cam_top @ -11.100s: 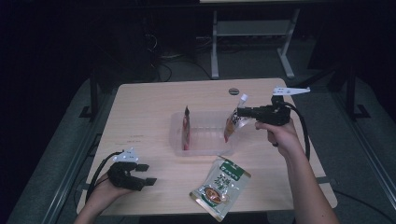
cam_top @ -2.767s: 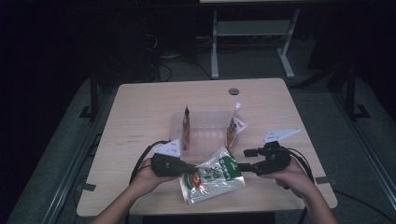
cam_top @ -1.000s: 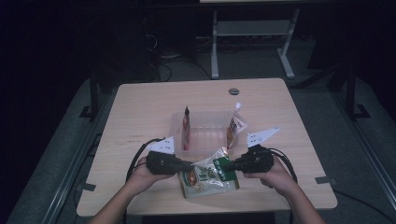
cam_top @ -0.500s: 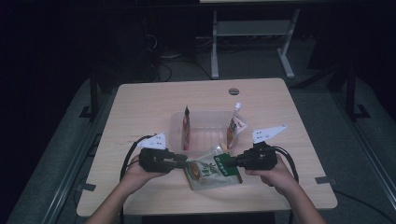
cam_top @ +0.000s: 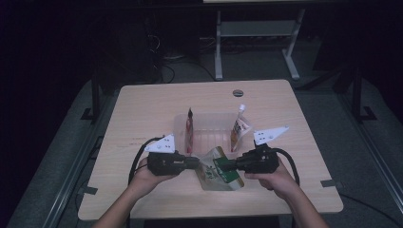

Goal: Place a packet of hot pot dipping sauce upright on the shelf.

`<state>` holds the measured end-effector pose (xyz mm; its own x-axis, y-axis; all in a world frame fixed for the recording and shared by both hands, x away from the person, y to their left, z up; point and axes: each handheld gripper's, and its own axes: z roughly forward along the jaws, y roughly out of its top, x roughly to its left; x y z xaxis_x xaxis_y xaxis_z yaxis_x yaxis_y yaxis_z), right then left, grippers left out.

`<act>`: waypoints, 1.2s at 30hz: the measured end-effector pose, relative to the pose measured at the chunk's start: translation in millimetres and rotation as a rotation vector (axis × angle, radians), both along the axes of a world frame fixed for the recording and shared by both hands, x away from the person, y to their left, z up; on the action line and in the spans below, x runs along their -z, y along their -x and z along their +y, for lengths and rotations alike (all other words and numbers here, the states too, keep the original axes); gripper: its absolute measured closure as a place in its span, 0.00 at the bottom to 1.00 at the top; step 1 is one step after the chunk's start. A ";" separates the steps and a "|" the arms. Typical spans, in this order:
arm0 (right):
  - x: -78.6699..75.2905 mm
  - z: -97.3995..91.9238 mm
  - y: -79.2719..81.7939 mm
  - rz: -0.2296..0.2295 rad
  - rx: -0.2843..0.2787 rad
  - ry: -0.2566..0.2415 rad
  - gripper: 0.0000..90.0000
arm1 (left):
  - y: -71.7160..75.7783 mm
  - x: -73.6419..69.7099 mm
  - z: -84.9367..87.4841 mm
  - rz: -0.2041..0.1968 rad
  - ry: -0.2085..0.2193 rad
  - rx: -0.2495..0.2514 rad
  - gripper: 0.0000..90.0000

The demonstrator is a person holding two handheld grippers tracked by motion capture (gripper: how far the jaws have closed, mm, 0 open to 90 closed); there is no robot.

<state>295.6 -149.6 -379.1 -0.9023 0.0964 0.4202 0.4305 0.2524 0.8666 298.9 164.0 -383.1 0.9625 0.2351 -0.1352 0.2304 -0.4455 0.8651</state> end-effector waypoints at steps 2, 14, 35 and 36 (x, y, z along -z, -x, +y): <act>-0.4 3.2 0.4 0.000 -0.007 -0.006 1.00 | -0.4 -0.5 -5.1 -0.003 0.003 0.005 0.89; -10.0 9.9 3.9 -0.033 -0.001 -0.010 1.00 | 4.6 -2.5 -12.1 0.002 0.001 0.041 0.74; -55.2 3.4 -13.2 -0.143 0.174 -0.039 1.00 | 20.3 16.8 47.3 0.048 -0.097 -0.047 0.47; -56.9 3.6 -15.3 -0.142 0.180 -0.036 1.00 | 20.2 17.9 49.6 0.056 -0.097 -0.054 0.45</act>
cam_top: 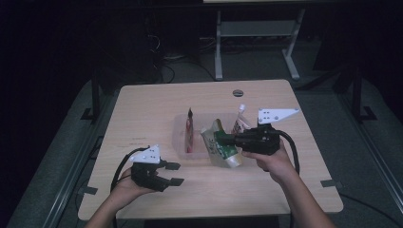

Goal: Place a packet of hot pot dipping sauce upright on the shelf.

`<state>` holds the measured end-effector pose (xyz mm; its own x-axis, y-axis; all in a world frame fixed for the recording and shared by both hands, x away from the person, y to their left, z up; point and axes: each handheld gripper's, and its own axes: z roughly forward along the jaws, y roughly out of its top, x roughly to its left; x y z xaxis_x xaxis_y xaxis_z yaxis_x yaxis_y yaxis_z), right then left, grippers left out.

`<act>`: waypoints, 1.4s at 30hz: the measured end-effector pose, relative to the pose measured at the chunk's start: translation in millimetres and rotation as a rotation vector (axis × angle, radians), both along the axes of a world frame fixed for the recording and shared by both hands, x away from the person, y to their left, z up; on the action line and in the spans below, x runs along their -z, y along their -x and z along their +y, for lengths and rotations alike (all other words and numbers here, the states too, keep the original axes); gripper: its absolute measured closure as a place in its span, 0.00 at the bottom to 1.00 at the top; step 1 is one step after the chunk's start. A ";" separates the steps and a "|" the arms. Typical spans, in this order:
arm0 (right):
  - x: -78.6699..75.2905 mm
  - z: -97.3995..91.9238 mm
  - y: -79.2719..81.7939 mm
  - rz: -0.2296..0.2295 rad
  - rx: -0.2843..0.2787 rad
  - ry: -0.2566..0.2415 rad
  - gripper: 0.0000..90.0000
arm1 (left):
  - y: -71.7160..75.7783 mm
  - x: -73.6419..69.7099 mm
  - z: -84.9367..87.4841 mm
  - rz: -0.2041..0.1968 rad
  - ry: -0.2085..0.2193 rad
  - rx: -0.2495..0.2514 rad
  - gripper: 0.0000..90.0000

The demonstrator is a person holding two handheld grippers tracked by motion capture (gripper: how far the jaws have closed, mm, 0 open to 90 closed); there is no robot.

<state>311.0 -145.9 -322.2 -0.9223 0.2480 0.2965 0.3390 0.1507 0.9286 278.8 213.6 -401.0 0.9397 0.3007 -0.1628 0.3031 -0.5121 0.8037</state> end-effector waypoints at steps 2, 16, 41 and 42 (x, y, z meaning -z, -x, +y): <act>-3.2 0.7 -4.3 -0.006 0.016 0.005 1.00 | -1.9 1.4 3.6 0.003 -0.012 -0.013 0.42; -12.4 2.2 -33.5 0.008 0.122 -0.007 1.00 | -13.9 13.5 23.8 0.011 -0.059 -0.107 0.30; 18.9 6.1 -62.1 0.052 0.212 0.060 1.00 | -12.3 19.9 38.2 0.038 -0.090 -0.140 0.29; 20.6 6.4 -62.8 0.055 0.218 0.062 1.00 | -12.2 20.2 37.8 0.039 -0.089 -0.140 0.29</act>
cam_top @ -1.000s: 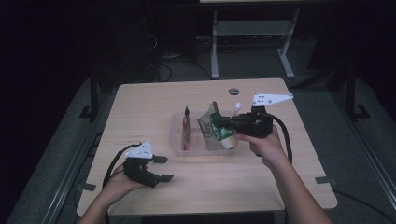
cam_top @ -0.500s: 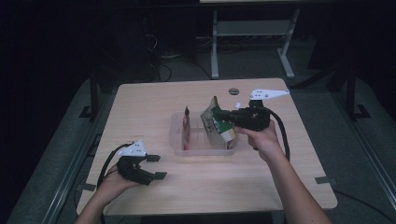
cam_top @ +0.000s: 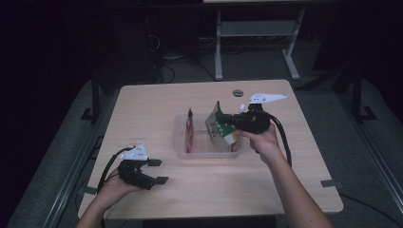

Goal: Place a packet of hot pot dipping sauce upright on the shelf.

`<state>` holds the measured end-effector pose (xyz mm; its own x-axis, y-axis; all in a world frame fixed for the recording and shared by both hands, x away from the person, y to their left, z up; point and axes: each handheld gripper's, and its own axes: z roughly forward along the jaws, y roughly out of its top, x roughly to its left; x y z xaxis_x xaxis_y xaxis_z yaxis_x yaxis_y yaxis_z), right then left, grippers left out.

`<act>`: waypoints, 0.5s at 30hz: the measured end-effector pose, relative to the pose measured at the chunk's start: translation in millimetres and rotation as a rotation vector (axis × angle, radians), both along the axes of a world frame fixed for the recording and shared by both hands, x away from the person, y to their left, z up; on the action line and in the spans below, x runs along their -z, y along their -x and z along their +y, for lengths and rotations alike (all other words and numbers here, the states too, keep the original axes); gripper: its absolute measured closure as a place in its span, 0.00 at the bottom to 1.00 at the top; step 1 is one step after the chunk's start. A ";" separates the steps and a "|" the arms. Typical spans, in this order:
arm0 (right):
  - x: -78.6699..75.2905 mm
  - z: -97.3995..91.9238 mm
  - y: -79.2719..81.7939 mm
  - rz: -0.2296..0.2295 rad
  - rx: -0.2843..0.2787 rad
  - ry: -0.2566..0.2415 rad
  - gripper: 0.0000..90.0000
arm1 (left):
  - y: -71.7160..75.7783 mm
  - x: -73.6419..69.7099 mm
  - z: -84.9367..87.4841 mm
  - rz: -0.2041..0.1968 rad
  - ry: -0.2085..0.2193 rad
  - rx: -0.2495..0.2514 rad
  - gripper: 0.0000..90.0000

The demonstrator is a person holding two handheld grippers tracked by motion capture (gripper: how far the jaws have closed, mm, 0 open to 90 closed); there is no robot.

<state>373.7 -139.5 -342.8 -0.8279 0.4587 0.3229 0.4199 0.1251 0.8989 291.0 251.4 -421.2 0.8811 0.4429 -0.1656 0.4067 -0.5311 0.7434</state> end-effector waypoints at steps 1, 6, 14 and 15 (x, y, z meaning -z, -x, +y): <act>1.5 0.1 -0.4 0.007 -0.002 0.004 1.00 | 0.0 0.1 -0.2 0.000 -0.001 0.001 0.29; 7.6 1.5 -2.4 0.013 0.004 0.014 1.00 | -0.3 1.4 -0.7 -0.001 -0.008 0.005 0.28; 10.3 4.4 -4.7 0.007 0.025 0.048 1.00 | -1.5 2.8 -0.3 -0.010 -0.016 0.009 0.27; 10.5 4.1 -5.0 0.005 0.031 0.050 0.99 | -1.5 2.8 -0.4 -0.012 -0.017 0.010 0.27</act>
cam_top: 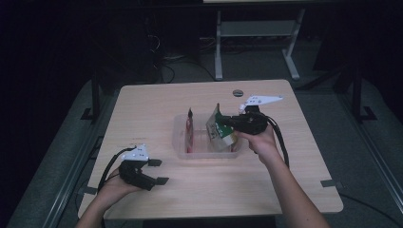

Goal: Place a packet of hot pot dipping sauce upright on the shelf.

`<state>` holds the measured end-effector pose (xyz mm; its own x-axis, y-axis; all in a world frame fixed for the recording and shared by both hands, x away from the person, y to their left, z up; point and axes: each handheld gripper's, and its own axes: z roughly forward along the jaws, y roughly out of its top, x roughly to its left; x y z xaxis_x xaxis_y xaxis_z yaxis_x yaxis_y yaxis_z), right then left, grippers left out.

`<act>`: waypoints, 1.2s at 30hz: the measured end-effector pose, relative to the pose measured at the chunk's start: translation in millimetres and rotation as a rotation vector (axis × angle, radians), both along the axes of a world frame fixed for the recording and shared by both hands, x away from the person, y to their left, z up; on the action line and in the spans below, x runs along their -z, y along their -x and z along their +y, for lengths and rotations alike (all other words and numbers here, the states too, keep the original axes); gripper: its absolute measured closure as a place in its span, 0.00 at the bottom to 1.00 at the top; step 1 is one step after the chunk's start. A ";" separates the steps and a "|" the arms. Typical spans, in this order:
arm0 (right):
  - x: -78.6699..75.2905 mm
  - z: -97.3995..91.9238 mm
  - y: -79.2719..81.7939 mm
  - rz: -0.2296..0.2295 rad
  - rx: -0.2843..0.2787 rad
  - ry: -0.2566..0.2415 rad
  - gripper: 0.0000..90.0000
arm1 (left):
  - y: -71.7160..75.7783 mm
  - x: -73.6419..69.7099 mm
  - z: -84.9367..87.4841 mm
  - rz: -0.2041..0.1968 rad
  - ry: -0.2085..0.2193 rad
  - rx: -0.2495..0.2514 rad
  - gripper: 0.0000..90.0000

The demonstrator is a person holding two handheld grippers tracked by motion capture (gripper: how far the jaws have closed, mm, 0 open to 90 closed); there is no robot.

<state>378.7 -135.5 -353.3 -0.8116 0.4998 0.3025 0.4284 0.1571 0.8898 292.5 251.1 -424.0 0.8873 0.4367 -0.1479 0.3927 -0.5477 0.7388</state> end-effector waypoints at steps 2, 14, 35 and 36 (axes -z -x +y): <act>0.1 -0.9 -0.4 -0.002 0.005 0.006 0.98 | 0.0 0.0 -0.2 0.001 -0.002 0.002 0.27; -3.2 0.2 5.2 -0.030 0.007 0.055 0.78 | 0.5 1.5 -2.9 0.013 -0.005 0.009 0.26; -3.0 -6.9 45.8 -0.076 -0.043 0.186 0.32 | -0.6 -0.2 4.8 -0.007 -0.007 -0.023 0.20; -1.7 -8.7 48.1 -0.075 -0.046 0.189 0.31 | -0.5 -0.4 4.6 -0.008 -0.009 -0.022 0.20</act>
